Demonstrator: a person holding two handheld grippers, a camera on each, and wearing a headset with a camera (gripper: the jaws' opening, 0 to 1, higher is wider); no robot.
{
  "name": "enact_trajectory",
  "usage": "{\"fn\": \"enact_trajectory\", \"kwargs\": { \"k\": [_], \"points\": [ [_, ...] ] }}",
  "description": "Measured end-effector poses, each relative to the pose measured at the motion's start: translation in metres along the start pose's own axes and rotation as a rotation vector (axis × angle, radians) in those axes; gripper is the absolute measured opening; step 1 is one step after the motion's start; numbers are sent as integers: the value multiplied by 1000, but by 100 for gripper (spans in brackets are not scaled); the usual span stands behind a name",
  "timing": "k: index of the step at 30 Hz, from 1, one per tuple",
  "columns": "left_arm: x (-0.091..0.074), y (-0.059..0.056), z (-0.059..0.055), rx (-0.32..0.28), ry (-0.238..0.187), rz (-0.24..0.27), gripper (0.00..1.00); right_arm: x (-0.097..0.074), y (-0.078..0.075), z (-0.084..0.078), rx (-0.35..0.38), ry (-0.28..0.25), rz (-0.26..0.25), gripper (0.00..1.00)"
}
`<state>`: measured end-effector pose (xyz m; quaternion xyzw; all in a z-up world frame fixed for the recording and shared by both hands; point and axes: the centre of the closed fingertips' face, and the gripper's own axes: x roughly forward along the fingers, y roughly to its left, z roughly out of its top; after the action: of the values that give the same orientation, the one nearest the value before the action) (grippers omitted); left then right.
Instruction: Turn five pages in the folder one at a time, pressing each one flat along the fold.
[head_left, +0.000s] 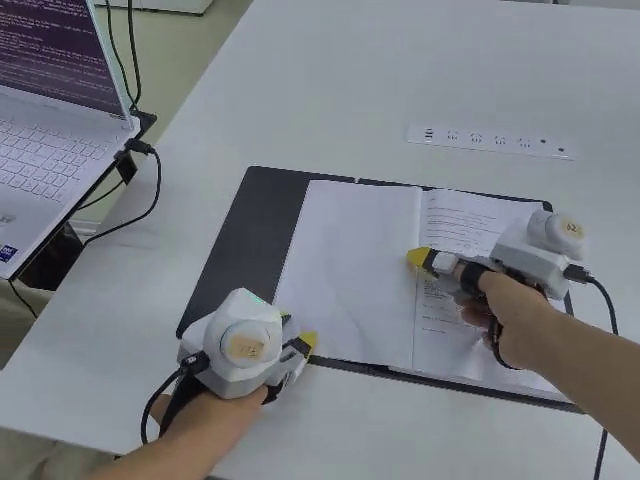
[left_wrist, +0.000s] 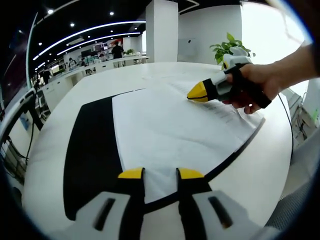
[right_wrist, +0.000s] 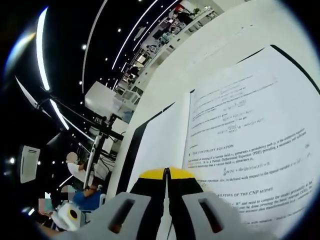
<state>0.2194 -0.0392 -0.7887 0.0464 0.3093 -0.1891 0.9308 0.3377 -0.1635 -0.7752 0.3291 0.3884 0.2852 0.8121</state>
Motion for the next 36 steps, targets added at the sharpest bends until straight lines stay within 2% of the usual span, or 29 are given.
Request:
{"fn": "enact_trajectory", "kwargs": {
  "k": [2, 3, 13, 21, 36],
  "points": [
    [1, 0, 0, 4, 2, -1, 23, 3, 0, 4, 0, -12, 10, 0],
    [1, 1, 0, 3, 2, -1, 23, 4, -2, 10, -22, -37, -3, 0],
    [3, 1, -2, -2, -5, 2, 23, 18, -11, 27, 6, -80, 9, 0],
    [3, 2, -2, -2, -19, 3, 23, 26, -13, 41, 6, -115, -5, 0],
    [2, 2, -2, -8, -38, 6, 23, 53, -21, 71, -17, -140, -40, 0]
  ]
}}
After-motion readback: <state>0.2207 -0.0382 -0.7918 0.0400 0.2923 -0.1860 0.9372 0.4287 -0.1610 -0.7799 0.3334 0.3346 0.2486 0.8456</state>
